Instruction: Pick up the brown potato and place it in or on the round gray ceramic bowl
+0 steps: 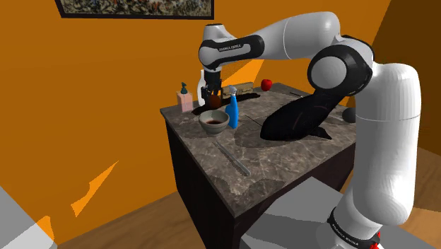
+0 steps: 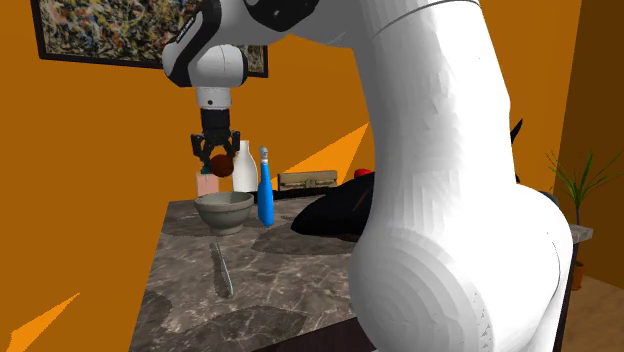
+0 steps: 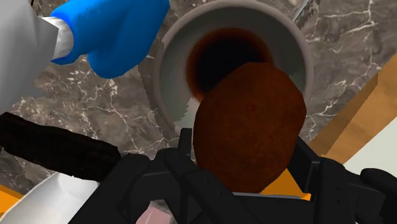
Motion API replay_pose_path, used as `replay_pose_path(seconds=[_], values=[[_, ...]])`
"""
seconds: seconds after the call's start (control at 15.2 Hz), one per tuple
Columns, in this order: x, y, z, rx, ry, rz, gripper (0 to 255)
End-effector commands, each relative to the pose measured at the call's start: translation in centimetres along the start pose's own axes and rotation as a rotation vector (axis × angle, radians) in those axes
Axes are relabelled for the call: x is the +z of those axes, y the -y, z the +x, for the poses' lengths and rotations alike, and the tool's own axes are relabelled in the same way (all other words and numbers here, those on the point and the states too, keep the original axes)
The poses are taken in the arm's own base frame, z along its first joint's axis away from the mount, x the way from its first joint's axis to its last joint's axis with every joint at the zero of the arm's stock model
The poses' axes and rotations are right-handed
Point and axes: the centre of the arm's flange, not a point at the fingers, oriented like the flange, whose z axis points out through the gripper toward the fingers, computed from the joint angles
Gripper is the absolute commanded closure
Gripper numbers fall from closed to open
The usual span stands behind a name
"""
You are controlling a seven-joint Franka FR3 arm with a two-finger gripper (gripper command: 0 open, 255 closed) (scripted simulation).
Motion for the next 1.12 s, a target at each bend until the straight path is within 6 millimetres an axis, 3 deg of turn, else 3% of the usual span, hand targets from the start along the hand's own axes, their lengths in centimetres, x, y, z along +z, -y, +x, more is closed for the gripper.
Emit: replay_pose_path(seconds=[0.0, 0.66, 1.06], values=[[0.9, 0.1, 0.0, 0.000, 0.000, 0.000, 255], [6.3, 0.6, -0.5, 0.000, 0.000, 0.000, 255], [6.3, 0.6, -0.5, 0.000, 0.000, 0.000, 255]])
